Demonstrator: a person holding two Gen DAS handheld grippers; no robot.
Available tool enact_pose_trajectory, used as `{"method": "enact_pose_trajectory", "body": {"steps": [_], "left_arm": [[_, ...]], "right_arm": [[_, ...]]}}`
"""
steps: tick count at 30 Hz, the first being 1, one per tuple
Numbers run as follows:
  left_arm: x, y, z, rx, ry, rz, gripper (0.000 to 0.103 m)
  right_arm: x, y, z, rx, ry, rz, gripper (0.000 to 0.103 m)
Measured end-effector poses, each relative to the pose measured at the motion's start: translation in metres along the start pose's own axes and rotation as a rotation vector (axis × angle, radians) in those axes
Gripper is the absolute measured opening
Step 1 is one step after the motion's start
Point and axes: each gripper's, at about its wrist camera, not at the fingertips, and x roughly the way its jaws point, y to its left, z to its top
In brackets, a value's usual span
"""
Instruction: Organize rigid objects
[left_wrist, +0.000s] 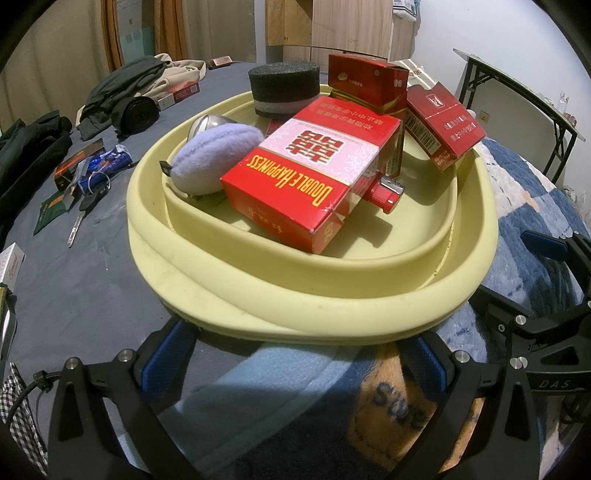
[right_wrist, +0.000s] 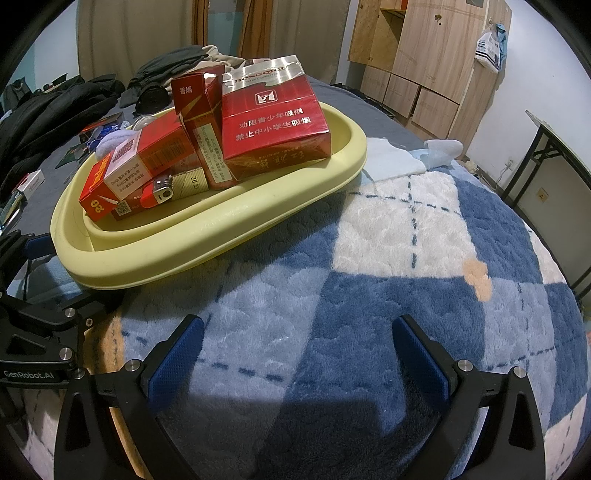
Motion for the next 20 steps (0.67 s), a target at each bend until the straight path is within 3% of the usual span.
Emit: {"method": "enact_pose_trajectory", "body": {"steps": [20], "left_arm": [[0.0001,0.0011,-0.0008,-0.001,-0.001,0.001,0.103]], "right_arm": [[-0.0004,0.0007,-0.0003,0.0,0.0,0.0,0.103]]}}
